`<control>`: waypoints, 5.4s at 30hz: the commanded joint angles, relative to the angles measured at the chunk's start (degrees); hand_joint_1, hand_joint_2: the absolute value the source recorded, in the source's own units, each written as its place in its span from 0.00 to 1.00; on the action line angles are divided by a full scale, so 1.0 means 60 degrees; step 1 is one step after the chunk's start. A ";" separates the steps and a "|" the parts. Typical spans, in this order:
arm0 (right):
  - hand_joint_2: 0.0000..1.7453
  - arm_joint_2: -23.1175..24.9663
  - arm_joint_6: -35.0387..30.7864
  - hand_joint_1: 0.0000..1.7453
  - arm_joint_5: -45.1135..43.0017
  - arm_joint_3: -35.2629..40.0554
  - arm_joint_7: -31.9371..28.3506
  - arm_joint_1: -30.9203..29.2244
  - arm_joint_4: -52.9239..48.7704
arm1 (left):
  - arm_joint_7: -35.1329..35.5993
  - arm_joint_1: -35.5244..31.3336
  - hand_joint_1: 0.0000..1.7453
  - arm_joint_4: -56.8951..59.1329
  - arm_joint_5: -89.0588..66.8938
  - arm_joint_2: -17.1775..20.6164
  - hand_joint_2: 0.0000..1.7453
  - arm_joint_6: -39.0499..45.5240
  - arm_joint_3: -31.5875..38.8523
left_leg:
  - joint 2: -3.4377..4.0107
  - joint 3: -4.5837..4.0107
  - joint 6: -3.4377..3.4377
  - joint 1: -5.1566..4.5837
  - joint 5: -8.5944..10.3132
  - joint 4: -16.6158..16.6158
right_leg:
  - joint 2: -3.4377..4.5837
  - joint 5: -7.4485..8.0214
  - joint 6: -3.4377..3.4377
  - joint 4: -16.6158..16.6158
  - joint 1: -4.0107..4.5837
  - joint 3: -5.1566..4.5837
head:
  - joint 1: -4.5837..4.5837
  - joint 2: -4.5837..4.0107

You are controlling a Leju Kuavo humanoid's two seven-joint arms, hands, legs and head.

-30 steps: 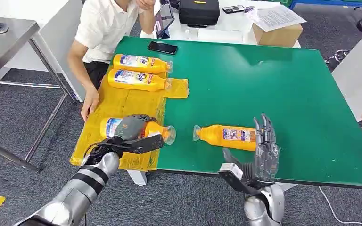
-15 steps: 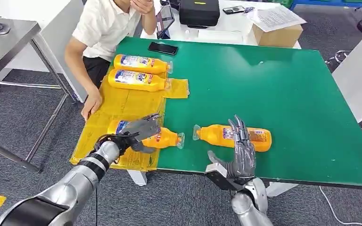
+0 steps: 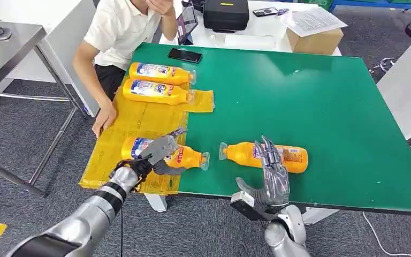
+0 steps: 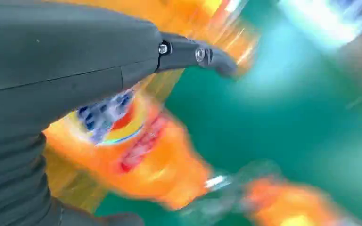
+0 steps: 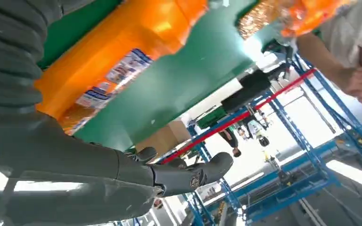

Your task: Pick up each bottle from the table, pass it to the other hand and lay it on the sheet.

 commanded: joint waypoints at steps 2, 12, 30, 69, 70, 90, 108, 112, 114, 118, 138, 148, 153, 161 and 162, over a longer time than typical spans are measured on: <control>1.00 -0.0679 0.0029 0.00 0.2303 -0.0832 0.1395 0.0805 -0.1405 | -0.1208 0.3645 0.00 -0.7534 0.0432 0.0162 1.00 0.3448 -0.2925 | 0.0008 -0.0015 -0.0006 -0.0012 -0.0024 -0.0006 | 0.0011 -0.0022 -0.0007 0.0004 -0.0012 -0.0017 | 0.0000 0.0000; 1.00 -0.2886 0.1648 0.00 0.2696 0.0487 0.4216 0.0306 -0.1232 | -0.0561 0.4325 0.00 -0.8294 0.2090 -0.0070 1.00 0.4411 -0.1727 | 0.0024 -0.0046 -0.0016 -0.0019 -0.0033 0.0002 | 0.0029 -0.0008 -0.0010 -0.0002 -0.0016 -0.0058 | -0.0003 0.0000; 1.00 -0.3739 0.3836 0.00 0.2153 0.0665 0.4714 -0.0930 0.0590 | -0.0439 0.4605 0.00 -0.8894 0.2858 -0.0077 1.00 0.4653 -0.1462 | 0.0032 -0.0056 0.0002 -0.0017 -0.0013 -0.0004 | 0.0031 0.0006 -0.0005 -0.0010 -0.0015 -0.0061 | -0.0003 0.0000; 1.00 -0.3393 0.6281 0.00 0.0898 0.3324 0.5112 -0.4387 0.3332 | -0.0208 0.3903 0.00 -0.8294 0.2968 0.0024 1.00 0.4673 -0.1953 | 0.0048 0.0006 -0.0018 -0.0014 -0.0031 -0.0008 | 0.0051 -0.0011 -0.0025 -0.0004 -0.0012 -0.0011 | -0.0003 0.0000; 1.00 -0.3476 0.6581 0.00 0.0663 0.3377 0.5119 -0.4520 0.3600 | -0.0173 0.3889 0.00 -0.8235 0.2993 0.0031 1.00 0.4628 -0.1986 | 0.0022 -0.0034 -0.0001 -0.0020 -0.0011 -0.0009 | 0.0022 0.0000 -0.0007 -0.0004 -0.0017 -0.0042 | -0.0003 0.0000; 1.00 -0.3671 0.7481 0.00 -0.0780 0.3232 0.4428 -0.4389 0.4109 | -0.0002 0.3623 0.00 -0.7799 0.3242 0.0025 1.00 0.4368 -0.2179 | -0.0004 -0.0028 0.0006 -0.0017 0.0000 -0.0006 | -0.0006 0.0002 -0.0005 -0.0012 -0.0013 -0.0029 | -0.0003 0.0000; 1.00 -0.4076 0.7612 1.00 -0.1327 0.3788 0.5040 -0.4359 0.3911 | 0.0206 0.3637 0.00 -0.7765 0.3309 0.0016 1.00 0.4189 -0.2277 | 0.0000 -0.0007 0.0000 -0.0016 -0.0003 -0.0012 | 0.0001 0.0000 -0.0009 -0.0017 -0.0013 -0.0009 | -0.0003 0.0000; 1.00 -0.3480 0.7455 1.00 -0.2912 0.2567 0.4004 -0.3438 0.3655 | 0.0171 0.3528 0.00 -0.7577 0.3490 0.0026 1.00 0.4116 -0.2345 | -0.0026 0.0013 -0.0007 -0.0004 -0.0002 -0.0022 | -0.0026 -0.0004 -0.0016 -0.0037 -0.0001 0.0021 | 0.0004 0.0000; 1.00 -0.3252 0.7397 1.00 -0.3498 0.2139 0.3603 -0.3234 0.3549 | 0.0085 0.3506 0.00 -0.7551 0.3570 0.0028 1.00 0.4168 -0.2316 | -0.0014 0.0008 -0.0001 -0.0008 -0.0001 -0.0023 | -0.0014 0.0000 -0.0010 -0.0034 -0.0004 0.0012 | 0.0000 0.0000; 1.00 -0.2860 0.7673 1.00 -0.4738 0.1093 0.3109 -0.2778 0.2749 | 0.0265 0.3516 0.00 -0.7376 0.4294 0.0094 1.00 0.4044 -0.2257 | 0.0000 0.0011 -0.0006 -0.0004 -0.0006 -0.0018 | 0.0004 0.0001 -0.0015 -0.0028 0.0000 0.0008 | 0.0000 0.0000; 1.00 -0.2149 0.8102 1.00 -0.6337 -0.0147 0.2539 -0.1838 0.0414 | 0.0065 0.3856 0.00 -0.7067 0.5494 0.0082 1.00 0.3711 -0.2069 | 0.0012 -0.0029 -0.0006 -0.0022 -0.0012 -0.0009 | 0.0010 -0.0006 -0.0014 0.0001 -0.0018 -0.0041 | -0.0003 0.0000; 1.00 -0.1175 0.9036 1.00 -0.7272 0.1654 0.1853 -0.1132 -0.1825 | 0.1818 0.4230 0.00 -0.4537 0.9241 0.0205 1.00 -0.0717 -0.2260 | 0.0055 0.0005 -0.0012 -0.0020 -0.0023 -0.0032 | 0.0053 -0.0006 -0.0021 -0.0016 -0.0018 -0.0020 | 0.0000 0.0000; 1.00 -0.1041 0.9283 1.00 -0.7327 0.2886 0.1490 -0.1603 -0.1205 | 0.2127 0.3708 0.00 -0.4425 0.9893 0.0086 1.00 -0.1650 -0.2352 | 0.0042 -0.0017 -0.0021 -0.0006 -0.0021 -0.0007 | 0.0040 -0.0009 -0.0030 0.0004 -0.0004 -0.0042 | -0.0007 0.0000; 1.00 -0.1072 1.0218 1.00 -0.7239 0.3431 0.0423 -0.1727 -0.0564 | 0.2277 0.3204 0.00 -0.4364 1.0478 0.0149 1.00 -0.2312 -0.2128 | 0.0022 -0.0056 0.0001 -0.0010 -0.0001 -0.0008 | 0.0019 0.0002 -0.0010 0.0005 -0.0010 -0.0067 | 0.0004 0.0000; 1.00 -0.1058 1.0234 1.00 -0.7210 0.3438 0.0418 -0.1732 -0.0523 | 0.2259 0.3201 0.00 -0.4379 1.0472 0.0151 1.00 -0.2322 -0.2121 | 0.0030 -0.0035 -0.0006 -0.0008 -0.0009 -0.0010 | 0.0029 -0.0002 -0.0016 0.0003 -0.0008 -0.0049 | 0.0000 0.0000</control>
